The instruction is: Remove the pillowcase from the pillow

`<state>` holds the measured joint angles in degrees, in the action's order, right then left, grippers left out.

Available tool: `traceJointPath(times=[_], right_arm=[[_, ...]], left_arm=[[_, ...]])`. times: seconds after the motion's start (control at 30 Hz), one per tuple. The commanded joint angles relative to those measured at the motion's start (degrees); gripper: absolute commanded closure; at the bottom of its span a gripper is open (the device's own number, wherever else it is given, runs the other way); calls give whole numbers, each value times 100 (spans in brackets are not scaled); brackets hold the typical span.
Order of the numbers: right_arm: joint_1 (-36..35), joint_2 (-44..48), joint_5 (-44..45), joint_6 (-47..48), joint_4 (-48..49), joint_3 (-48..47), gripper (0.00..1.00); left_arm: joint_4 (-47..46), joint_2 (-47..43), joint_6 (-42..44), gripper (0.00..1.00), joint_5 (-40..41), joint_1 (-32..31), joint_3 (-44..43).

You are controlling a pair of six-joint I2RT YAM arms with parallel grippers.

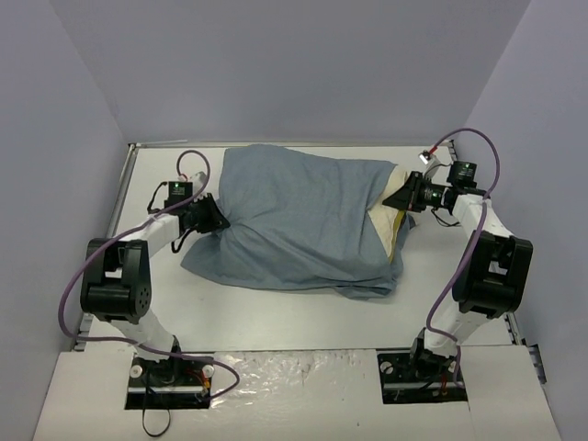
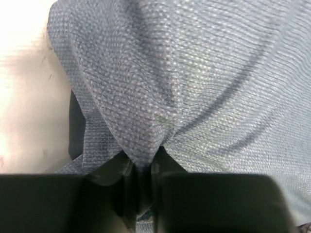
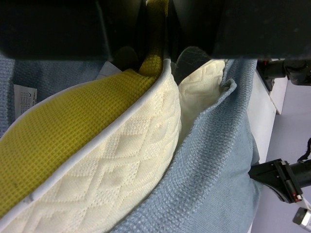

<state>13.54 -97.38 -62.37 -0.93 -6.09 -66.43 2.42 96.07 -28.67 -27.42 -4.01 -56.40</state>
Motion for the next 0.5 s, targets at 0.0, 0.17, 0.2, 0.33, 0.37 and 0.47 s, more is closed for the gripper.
traceJointPath(times=[0.0,0.17,0.2,0.33,0.37,0.47], right_arm=[[61,308,-215,233,-50,-150,100],[236,413,-39,163,-68,-378,100],[306,448,-12,163,-59,-414,100],[474,580,120,137,-68,-598,100],[509,589,111,111,-68,-634,100],[667,606,50,93,-77,-704,100]], left_arm=[[452,-746,212,97,568,32,120],[577,-1625,-85,98,730,557,357],[515,-1696,-174,97,512,907,428],[50,-1864,-622,96,-192,1806,814],[-21,-1847,-762,96,-289,1947,858],[-267,-1689,-1025,90,-755,2351,946]])
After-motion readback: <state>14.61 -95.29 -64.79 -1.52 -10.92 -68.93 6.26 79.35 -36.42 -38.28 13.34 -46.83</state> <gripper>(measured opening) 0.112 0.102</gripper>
